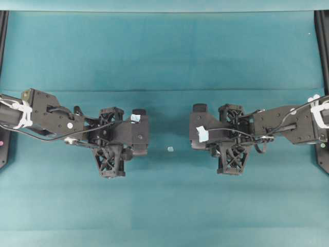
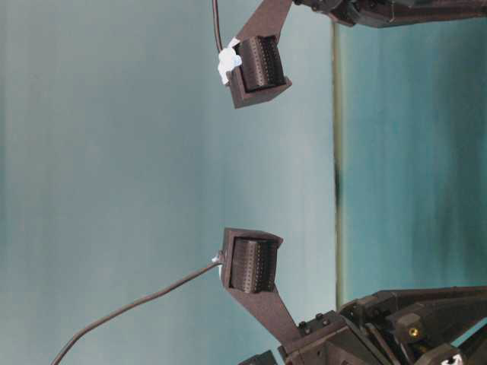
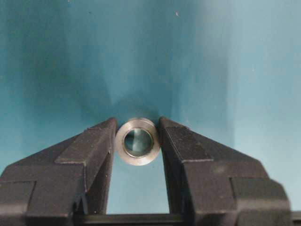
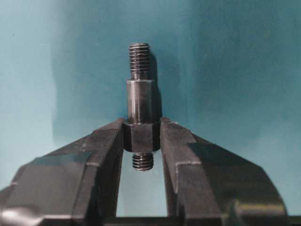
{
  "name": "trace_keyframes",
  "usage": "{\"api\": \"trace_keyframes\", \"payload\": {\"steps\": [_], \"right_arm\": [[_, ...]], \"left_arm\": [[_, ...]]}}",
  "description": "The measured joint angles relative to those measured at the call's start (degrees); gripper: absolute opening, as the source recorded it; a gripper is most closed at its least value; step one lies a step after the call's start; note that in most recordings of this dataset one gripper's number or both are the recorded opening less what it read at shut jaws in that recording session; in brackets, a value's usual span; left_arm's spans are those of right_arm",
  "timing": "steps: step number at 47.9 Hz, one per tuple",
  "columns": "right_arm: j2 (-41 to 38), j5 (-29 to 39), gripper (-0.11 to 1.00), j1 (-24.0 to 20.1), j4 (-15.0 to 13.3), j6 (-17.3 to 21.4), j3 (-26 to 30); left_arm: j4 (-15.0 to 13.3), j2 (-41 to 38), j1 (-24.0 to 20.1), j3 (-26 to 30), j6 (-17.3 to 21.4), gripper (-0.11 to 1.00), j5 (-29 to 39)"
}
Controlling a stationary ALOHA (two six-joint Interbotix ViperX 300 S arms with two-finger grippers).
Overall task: Insert the washer onto the shaft with both hands.
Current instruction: 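Lift washer and shaft off the table with both grippers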
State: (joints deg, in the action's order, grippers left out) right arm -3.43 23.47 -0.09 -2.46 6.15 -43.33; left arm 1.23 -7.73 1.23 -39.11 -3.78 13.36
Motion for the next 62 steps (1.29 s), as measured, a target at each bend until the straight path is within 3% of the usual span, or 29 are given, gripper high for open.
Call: {"api": "trace_keyframes", "payload": {"steps": [23,38,53,62], "right_arm": [[0.26,-0.79,0.0,0.35,0.0,0.0,0.0],[2.64,-2.29,0.0,0.62,0.0,0.18,0.0],[5.8,-10.63,0.0,0.62,2.99,0.18,-2.11],[7.12,-15.64,0.0,0.62,3.34,0.26,-4.22]], "left_arm": [[0.0,1.41,0.0,-0.53,-0.18,0.34,-0.62],[0.09,5.89,0.0,-3.69,-0.26,0.34,-8.17],[0.09,10.28,0.0,-6.94,-0.26,0.34,-20.04],[0.09,11.25,-0.09,-8.88,-0.26,0.34,-25.49]]}}
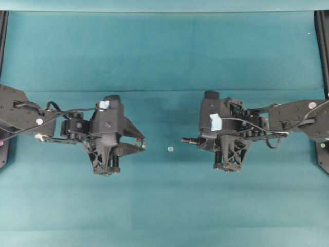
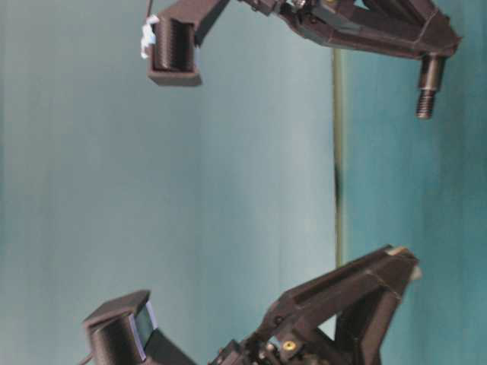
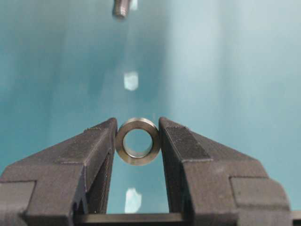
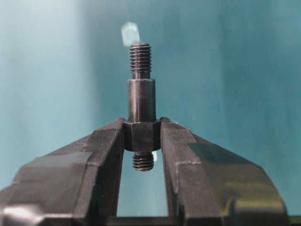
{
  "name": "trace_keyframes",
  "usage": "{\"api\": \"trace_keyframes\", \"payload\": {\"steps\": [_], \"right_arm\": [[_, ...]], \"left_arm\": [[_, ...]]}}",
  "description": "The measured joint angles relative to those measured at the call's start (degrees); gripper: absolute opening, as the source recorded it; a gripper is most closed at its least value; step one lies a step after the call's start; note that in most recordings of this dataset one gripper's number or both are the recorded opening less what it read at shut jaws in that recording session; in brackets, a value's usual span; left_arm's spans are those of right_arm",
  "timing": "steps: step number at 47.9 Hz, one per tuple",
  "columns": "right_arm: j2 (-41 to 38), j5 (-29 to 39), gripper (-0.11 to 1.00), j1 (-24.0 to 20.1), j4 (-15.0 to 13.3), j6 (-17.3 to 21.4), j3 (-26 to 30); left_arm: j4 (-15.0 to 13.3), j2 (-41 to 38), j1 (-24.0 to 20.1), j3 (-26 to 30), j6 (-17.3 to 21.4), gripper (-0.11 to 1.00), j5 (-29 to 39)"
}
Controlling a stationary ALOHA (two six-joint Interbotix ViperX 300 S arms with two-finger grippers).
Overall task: Insert the washer onto the shaft with both hands.
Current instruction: 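Lift washer and shaft off the table with both grippers, then bring washer and shaft together, aligning washer over shaft's threaded tip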
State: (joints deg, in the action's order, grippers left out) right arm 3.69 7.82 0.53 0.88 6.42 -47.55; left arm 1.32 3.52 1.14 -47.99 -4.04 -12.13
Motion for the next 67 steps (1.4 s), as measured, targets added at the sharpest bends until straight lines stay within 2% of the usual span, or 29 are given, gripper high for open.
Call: {"api": "trace_keyframes", "payload": {"steps": [24,37,67], "right_arm": [[1.23,-7.73,0.0,-0.97,0.0,-0.09,-3.34],[0.44,-18.9,0.0,-2.11,0.09,0.0,-8.09],[-5.63,-28.65,0.0,-2.29,0.09,0.0,-6.42]], "left_arm": [[0.0,0.09,-0.7,-0.7,-0.09,0.34,-5.8],[-0.09,-1.23,-0.79,-0.7,-0.88,0.34,-8.09],[-0.09,-4.22,-0.26,2.02,-1.14,0.34,-11.43]]}}
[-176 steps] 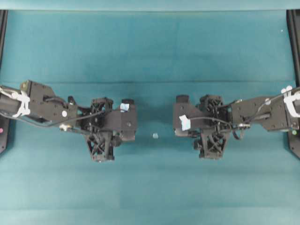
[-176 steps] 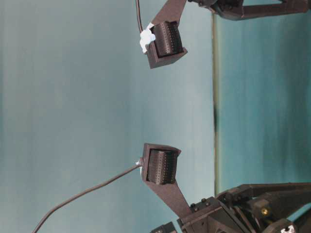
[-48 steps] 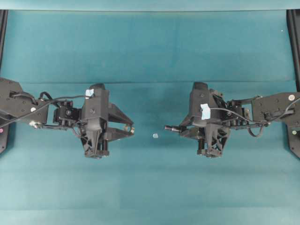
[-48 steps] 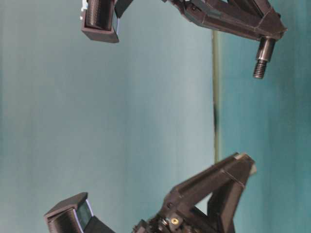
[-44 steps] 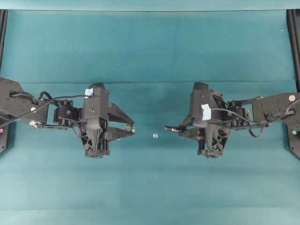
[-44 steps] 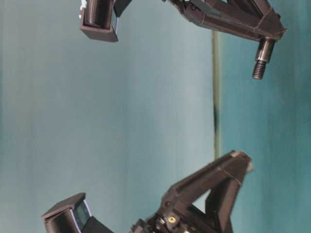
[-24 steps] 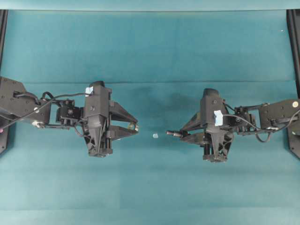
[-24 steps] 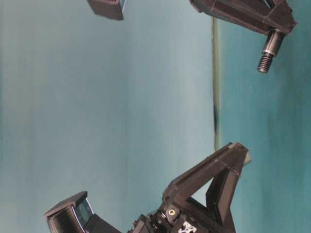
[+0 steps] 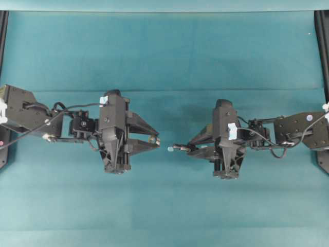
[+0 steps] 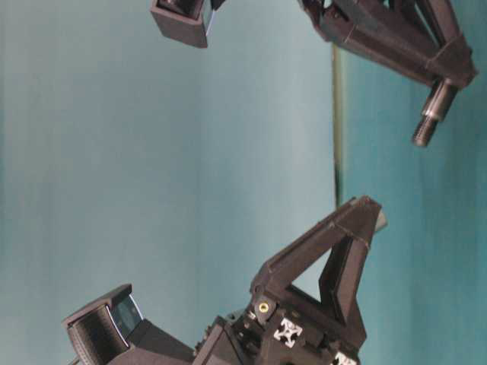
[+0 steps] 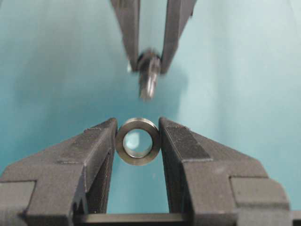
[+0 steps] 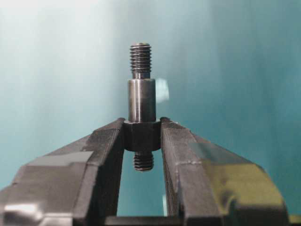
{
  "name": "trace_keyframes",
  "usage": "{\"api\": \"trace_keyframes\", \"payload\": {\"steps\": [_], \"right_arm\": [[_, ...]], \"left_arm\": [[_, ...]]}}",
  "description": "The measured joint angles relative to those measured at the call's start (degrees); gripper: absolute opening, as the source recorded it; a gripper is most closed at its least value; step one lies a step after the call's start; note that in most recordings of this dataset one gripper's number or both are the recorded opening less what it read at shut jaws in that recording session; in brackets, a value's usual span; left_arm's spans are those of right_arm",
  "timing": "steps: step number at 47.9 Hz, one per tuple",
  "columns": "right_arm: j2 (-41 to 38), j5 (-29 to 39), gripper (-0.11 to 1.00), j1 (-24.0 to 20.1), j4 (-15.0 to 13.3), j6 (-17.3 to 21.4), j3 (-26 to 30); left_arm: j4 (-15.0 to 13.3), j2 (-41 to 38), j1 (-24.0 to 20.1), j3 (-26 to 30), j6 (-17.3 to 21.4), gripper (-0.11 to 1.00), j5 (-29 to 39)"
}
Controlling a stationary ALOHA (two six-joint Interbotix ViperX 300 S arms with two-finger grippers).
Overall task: Insert the washer onto the shaft with both hands.
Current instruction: 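Bring washer and shaft together, aligning washer over shaft's threaded tip, then push washer with left gripper onto shaft held by right gripper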
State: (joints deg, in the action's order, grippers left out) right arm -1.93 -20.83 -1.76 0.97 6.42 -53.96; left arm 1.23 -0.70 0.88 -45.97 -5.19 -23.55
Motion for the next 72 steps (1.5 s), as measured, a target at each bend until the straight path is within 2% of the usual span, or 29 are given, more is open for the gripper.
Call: {"api": "trace_keyframes", "payload": {"steps": [17,72], "right_arm": [[-1.14,-2.81,0.0,0.0,0.0,0.0,0.44],[-2.72,-8.0,0.0,0.18,0.97,0.0,1.67]], "left_arm": [[0.0,-0.97,0.35,0.09,-2.37,0.34,-2.37],[0.0,-3.16,0.62,1.32,-2.37,0.34,-3.6]]}}
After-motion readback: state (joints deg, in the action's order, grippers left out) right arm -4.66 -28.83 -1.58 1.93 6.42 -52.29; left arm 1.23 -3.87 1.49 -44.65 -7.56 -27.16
